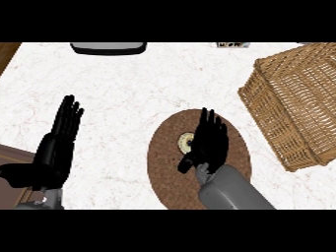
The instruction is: Pick the cupcake from the placemat and place it in the basket
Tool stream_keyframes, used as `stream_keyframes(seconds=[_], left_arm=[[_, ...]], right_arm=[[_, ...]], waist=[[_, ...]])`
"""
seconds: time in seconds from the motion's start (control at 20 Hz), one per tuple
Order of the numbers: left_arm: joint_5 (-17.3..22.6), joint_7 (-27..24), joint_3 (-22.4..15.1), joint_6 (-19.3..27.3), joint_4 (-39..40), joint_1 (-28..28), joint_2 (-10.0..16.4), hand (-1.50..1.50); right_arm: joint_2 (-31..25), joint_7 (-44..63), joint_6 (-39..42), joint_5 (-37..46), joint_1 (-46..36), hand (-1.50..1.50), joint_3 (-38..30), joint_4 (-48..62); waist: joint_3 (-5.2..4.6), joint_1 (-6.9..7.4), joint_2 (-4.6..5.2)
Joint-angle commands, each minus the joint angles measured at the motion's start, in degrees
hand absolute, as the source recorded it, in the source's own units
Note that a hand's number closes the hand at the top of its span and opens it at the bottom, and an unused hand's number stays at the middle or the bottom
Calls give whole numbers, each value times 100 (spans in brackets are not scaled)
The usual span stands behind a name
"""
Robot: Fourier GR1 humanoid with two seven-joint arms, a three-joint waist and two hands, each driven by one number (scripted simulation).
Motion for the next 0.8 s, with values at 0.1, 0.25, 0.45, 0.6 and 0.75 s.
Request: stream_keyframes(seconds=[0.1, 0.25, 0.45, 0.6, 0.75], left_arm=[[-146, 31, -30, 41, 15, -84, -92, 0], [-116, 278, 111, 46, 170, -448, -121, 0], [-81, 42, 194, -152, -37, -20, -56, 0], [-93, 197, 103, -104, -148, -94, -166, 0], [-295, 169, -1, -39, -253, 223, -191, 0]], right_arm=[[89, 1102, -366, -405, -102, 150, 367, 343], [89, 694, -109, -416, -371, 150, 419, 717], [89, 431, 115, -389, -469, 150, 174, 781], [89, 924, -157, -605, -786, 150, 769, 957], [88, 395, 75, -112, -431, 150, 365, 803]], waist=[[2, 30, 0], [1, 0, 7], [0, -16, -4], [1, 50, 2], [1, -40, -16]])
